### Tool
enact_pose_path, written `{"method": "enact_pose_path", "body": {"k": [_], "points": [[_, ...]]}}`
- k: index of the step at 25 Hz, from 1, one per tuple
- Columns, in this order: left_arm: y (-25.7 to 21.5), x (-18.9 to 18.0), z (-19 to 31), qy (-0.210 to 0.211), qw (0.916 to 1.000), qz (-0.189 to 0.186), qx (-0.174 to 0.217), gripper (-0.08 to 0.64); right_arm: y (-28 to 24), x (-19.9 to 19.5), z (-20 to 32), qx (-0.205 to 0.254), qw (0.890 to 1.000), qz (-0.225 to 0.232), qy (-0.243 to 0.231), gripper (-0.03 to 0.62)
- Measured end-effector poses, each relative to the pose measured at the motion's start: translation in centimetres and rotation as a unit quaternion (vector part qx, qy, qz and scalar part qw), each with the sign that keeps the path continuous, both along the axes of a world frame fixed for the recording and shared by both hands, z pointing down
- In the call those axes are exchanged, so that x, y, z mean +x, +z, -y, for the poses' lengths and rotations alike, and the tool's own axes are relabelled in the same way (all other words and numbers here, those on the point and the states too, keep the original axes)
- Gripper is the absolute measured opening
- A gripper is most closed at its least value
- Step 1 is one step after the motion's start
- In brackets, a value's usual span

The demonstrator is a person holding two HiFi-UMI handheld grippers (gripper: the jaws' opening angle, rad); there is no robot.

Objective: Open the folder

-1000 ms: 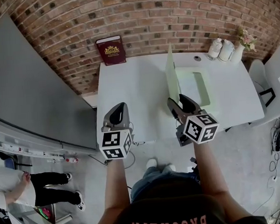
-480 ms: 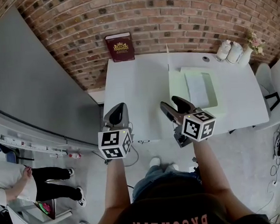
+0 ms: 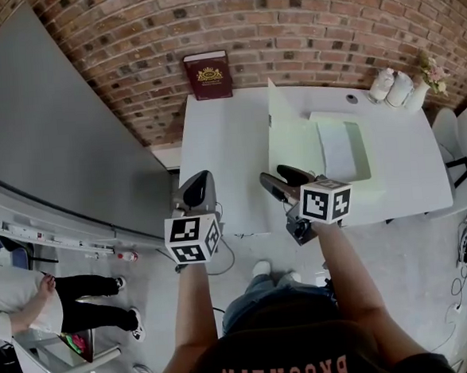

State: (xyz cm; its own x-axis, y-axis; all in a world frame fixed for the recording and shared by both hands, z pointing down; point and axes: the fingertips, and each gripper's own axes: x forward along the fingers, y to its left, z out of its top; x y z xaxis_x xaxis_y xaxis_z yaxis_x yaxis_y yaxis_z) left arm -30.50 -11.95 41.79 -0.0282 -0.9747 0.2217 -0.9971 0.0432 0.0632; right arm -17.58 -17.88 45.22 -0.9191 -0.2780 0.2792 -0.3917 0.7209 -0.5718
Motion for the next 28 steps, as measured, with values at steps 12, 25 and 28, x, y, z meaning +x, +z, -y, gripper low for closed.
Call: {"method": "enact_pose_path", "body": {"k": [12, 25, 28], "points": [[1.4, -2.2, 0.6, -0.004, 0.9998, -0.006, -0.016, -0.009, 3.7, -2.8, 0.4, -0.09, 0.996, 0.013, -0.007, 0.244], [3.4, -4.1, 2.8, -0.001, 0.9992, -0.024, -0.033, -0.009, 9.3, -3.9, 1.9, -0.078, 0.99, -0.118, -0.002, 0.187], [4.4, -4.1, 3.1, 0.001, 0.9986, -0.031, -0.042, -0.009, 10.7, -4.2, 1.7, -0.053, 0.984, -0.167, -0.013, 0.181]]}}
